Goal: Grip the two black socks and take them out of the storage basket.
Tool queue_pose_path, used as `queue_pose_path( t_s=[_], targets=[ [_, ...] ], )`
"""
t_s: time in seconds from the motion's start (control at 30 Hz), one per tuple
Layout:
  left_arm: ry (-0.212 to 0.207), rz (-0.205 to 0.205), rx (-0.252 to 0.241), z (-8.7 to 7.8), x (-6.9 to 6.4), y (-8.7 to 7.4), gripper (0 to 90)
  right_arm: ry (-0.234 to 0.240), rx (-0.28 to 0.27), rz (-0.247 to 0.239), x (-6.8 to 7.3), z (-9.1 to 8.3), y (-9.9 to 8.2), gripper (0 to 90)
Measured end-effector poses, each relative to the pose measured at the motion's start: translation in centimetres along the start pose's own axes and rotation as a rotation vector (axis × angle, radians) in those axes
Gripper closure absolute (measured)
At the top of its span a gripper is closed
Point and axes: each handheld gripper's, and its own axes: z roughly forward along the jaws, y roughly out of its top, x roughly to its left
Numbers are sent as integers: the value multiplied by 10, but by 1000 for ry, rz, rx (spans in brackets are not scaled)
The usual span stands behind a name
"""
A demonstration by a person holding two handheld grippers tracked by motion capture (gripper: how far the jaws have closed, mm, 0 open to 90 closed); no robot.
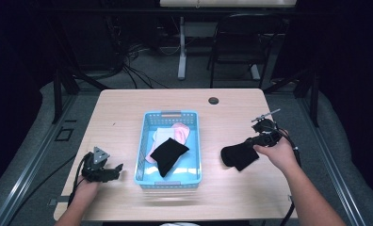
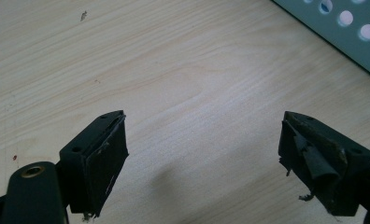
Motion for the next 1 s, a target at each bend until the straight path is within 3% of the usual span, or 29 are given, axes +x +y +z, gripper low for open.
queue_pose_path(
  t_s=[0.37,0.47,0.67,0.7,0.77,0.8,0.87,1.0],
  targets=[
    [-2,-1,-3,0,0,0,155,15,-8,-86,24,-6,25,665],
    [-2,1,-4,-1,0,0,155,32,-8,-140,41,-6,40,666],
    [-4,3,-5,-1,0,0,155,62,-19,-196,66,-3,59,665],
    [-4,2,-6,-1,0,0,156,78,-25,-222,78,0,67,666],
    [-4,3,-6,-1,0,0,156,90,-28,-227,82,1,70,665],
    [-4,2,-6,-1,0,0,155,99,-26,-259,94,3,77,666],
    [-5,2,-5,-1,0,0,155,105,-35,-267,98,5,80,665],
    [-4,2,-10,-1,0,1,156,141,-41,-310,121,11,94,663]
  ],
)
